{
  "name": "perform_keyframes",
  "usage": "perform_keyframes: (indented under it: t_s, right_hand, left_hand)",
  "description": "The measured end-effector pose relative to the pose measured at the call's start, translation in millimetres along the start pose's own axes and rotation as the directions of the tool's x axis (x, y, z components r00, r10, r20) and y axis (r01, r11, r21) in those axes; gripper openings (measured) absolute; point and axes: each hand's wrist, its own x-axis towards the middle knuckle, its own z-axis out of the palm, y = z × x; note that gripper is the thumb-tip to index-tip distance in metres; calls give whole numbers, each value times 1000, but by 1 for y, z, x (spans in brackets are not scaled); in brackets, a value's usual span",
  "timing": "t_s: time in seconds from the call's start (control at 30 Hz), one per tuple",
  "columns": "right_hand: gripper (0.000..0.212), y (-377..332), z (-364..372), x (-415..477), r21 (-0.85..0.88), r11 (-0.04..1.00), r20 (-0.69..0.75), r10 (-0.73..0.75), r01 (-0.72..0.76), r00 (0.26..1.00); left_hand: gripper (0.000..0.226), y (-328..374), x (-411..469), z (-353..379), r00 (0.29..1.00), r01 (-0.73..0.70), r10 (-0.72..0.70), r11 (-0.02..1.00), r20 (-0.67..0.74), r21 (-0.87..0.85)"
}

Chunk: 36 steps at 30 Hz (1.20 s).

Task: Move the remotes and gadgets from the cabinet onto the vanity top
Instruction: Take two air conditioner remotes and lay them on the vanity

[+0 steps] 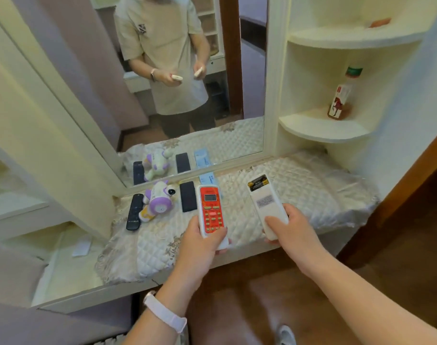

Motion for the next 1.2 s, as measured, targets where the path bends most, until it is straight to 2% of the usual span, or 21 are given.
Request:
perform_keyframes:
  t_s: [0.2,0.43,0.6,0.8,1.2]
  right_hand:
    - [15,11,-48,74,-31,998,-4,63,-63,998]
    - [13,22,-60,131,-18,985,33,171,-171,985]
    - [12,27,-44,174,-82,972,47,222,-218,974]
    - [13,33,-20,232,-152,939,70,323,-310,944]
    - [11,61,28,336,-242,829,-2,519,-504,855]
  left_hand:
    - [24,14,60,56,999,17,-16,999,-35,45]
    - [23,6,111,82,995,96,-94,994,-45,45]
    - [24,-7,161,88,988,148,-145,988,-56,51]
    - [24,-34,229,83,968,252,-252,967,0,36]
    - [22,-89,341,81,909,416,-416,909,42,2]
